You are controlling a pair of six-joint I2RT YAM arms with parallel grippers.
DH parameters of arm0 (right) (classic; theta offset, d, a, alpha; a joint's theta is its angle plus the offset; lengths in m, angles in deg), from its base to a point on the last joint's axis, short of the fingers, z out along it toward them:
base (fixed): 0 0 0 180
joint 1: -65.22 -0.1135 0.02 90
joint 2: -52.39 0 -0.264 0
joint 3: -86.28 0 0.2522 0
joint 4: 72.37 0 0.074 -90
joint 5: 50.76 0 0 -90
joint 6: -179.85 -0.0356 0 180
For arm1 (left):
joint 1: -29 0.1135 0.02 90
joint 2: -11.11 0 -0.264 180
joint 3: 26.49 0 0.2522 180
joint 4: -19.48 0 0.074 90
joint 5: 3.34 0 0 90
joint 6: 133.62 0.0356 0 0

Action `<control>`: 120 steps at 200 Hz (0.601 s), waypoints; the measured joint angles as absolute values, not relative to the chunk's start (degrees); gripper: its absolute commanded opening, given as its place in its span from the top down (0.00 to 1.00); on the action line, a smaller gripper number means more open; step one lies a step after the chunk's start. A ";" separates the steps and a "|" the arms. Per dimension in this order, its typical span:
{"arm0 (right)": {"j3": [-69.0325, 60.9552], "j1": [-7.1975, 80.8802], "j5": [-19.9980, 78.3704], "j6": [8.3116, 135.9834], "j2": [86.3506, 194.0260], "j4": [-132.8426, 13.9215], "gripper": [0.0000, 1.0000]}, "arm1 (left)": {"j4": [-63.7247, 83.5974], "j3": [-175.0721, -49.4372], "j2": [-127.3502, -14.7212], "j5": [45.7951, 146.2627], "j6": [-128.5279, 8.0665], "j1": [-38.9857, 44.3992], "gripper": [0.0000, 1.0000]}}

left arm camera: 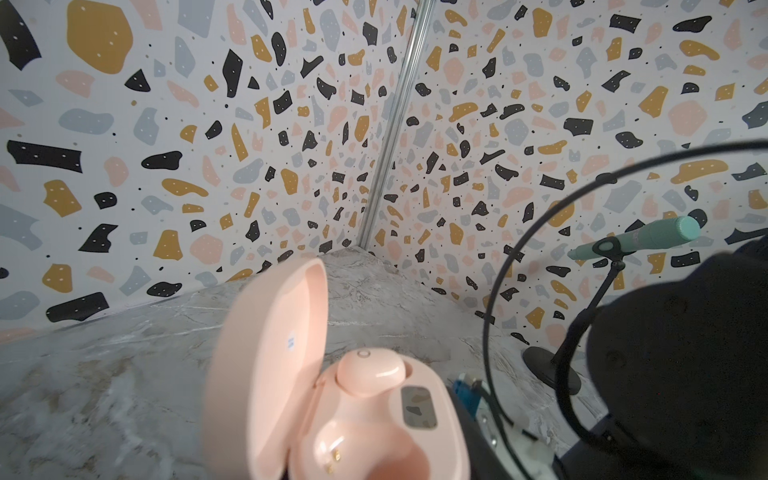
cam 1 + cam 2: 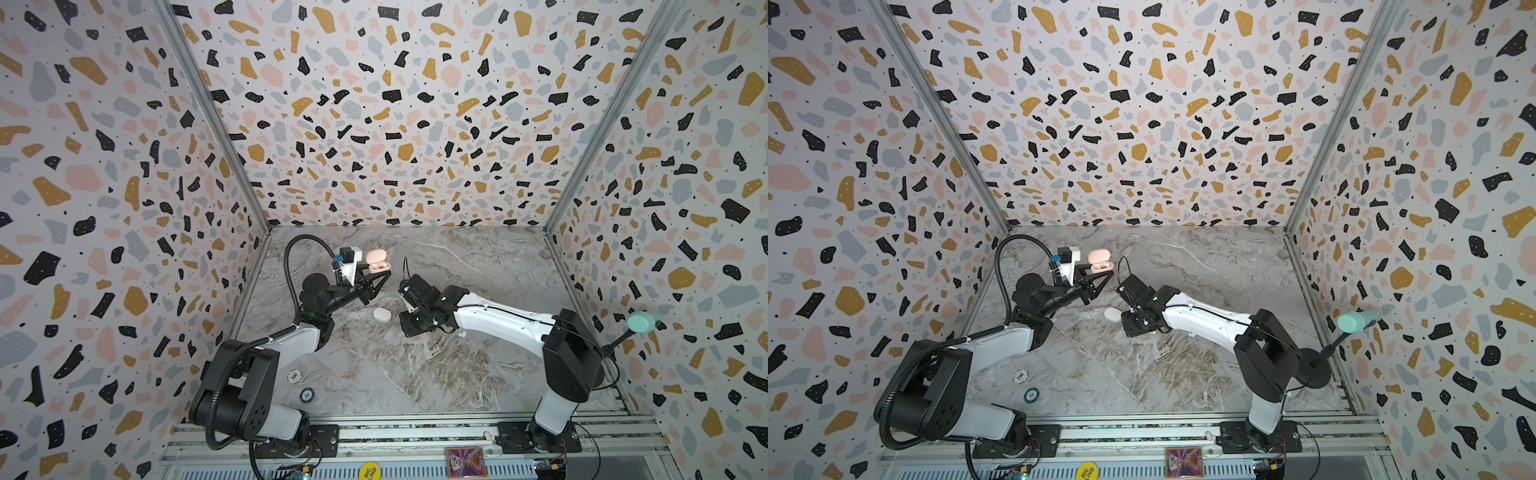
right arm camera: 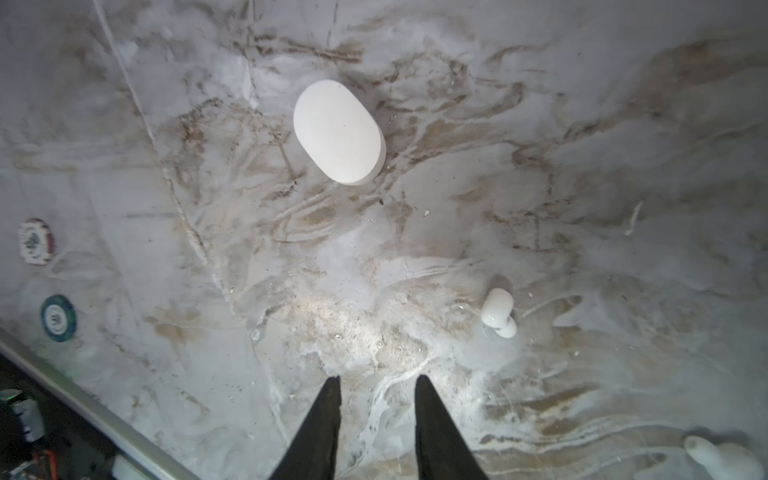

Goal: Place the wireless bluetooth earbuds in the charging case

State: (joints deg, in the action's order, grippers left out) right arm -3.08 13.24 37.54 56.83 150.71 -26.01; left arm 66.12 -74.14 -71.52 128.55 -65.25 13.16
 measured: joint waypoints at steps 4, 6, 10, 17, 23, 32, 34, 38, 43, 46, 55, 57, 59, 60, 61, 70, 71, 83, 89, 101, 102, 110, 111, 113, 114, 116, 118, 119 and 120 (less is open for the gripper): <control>-2.77 13.43 37.54 56.70 149.90 -26.01 0.64 | 66.12 -74.12 -71.52 128.55 -65.25 13.12 0.56; -2.58 13.54 37.52 56.68 149.55 -26.05 0.64 | 66.10 -74.14 -71.52 128.55 -65.23 13.12 0.56; -2.18 13.76 37.54 56.55 148.87 -26.03 0.63 | 66.05 -74.12 -71.52 128.55 -65.23 13.12 0.56; -1.33 14.20 37.54 56.37 147.78 -26.10 0.62 | 65.92 -74.14 -71.52 128.55 -65.21 13.05 0.56; -0.50 14.55 37.54 56.22 147.02 -26.10 0.61 | 65.75 -74.12 -71.52 128.52 -65.16 13.03 0.56; 1.10 15.18 37.52 55.96 145.90 -26.08 0.60 | 65.55 -74.12 -71.52 128.35 -65.10 12.96 0.56; 1.49 15.34 37.50 55.78 145.66 -26.08 0.60 | 65.46 -74.12 -71.52 128.33 -65.08 12.94 0.56; 2.34 15.62 37.50 55.65 145.18 -26.10 0.59 | 65.33 -74.12 -71.52 128.26 -65.03 12.83 0.56; 3.35 15.93 37.50 55.50 144.66 -26.08 0.58 | 65.20 -74.12 -71.52 128.20 -64.97 12.75 0.56; 4.09 16.19 37.50 55.30 144.28 -26.10 0.57 | 65.07 -74.12 -71.52 128.15 -64.90 12.66 0.56; 5.88 16.80 37.50 55.00 143.43 -26.01 0.55 | 64.78 -74.12 -71.52 128.13 -64.75 12.44 0.56; 6.30 16.95 37.48 54.93 143.19 -26.01 0.54 | 64.72 -74.12 -71.52 128.13 -64.75 12.40 0.56; 6.71 17.13 37.44 54.87 143.00 -26.08 0.54 | 64.65 -74.12 -71.52 128.13 -64.71 12.33 0.56; 6.85 17.19 37.44 54.84 142.95 -26.10 0.54 | 64.63 -74.12 -71.52 128.13 -64.68 12.31 0.56; 7.11 17.28 37.48 54.80 142.82 -26.10 0.54 | 64.61 -74.12 -71.52 128.13 -64.66 12.29 0.56; 8.70 17.92 37.39 54.52 141.90 -26.10 0.52 | 64.35 -74.12 -71.52 128.13 -64.55 12.05 0.56; 8.99 18.05 37.37 54.47 141.73 -26.12 0.51 | 64.30 -74.12 -71.52 128.13 -64.51 12.00 0.56; 11.00 19.03 37.37 54.08 140.31 -26.21 0.49 | 63.95 -74.12 -71.52 128.11 -64.25 11.63 0.56; 11.87 19.49 37.39 53.95 139.59 -26.32 0.47 | 63.76 -74.10 -71.52 128.11 -64.16 11.43 0.56; 13.62 20.54 37.41 53.71 137.82 -26.56 0.44 | 63.30 -73.95 -71.52 128.09 -63.94 10.95 0.56; 13.71 20.60 37.41 53.68 137.73 -26.56 0.44 | 63.23 -73.92 -71.52 128.09 -63.92 10.89 0.56; 14.93 21.35 37.41 53.58 136.33 -26.97 0.42 | 62.95 -73.71 -71.50 128.00 -63.74 10.56 0.56; 15.02 21.41 37.41 53.58 136.20 -27.04 0.42 | 62.86 -73.68 -71.48 127.96 -63.72 10.49 0.56; 15.35 21.61 37.39 53.51 135.87 -27.19 0.42 | 62.71 -73.60 -71.46 127.96 -63.68 10.41 0.56; 15.46 21.65 37.39 53.49 135.76 -27.23 0.42 | 62.64 -73.58 -71.44 127.93 -63.68 10.39 0.56; 15.76 21.83 37.39 53.49 135.37 -27.28 0.41 | 62.53 -73.51 -71.41 127.91 -63.66 10.30 0.56; 16.05 22.05 37.37 53.44 134.95 -27.37 0.41 | 62.34 -73.42 -71.37 127.89 -63.55 10.19 0.56; 16.27 22.20 37.37 53.42 134.69 -27.41 0.41 | 62.27 -73.40 -71.33 127.89 -63.52 10.14 0.56; 16.35 22.24 37.35 53.42 134.58 -27.45 0.41 | 62.21 -73.38 -71.30 127.87 -63.50 10.10 0.56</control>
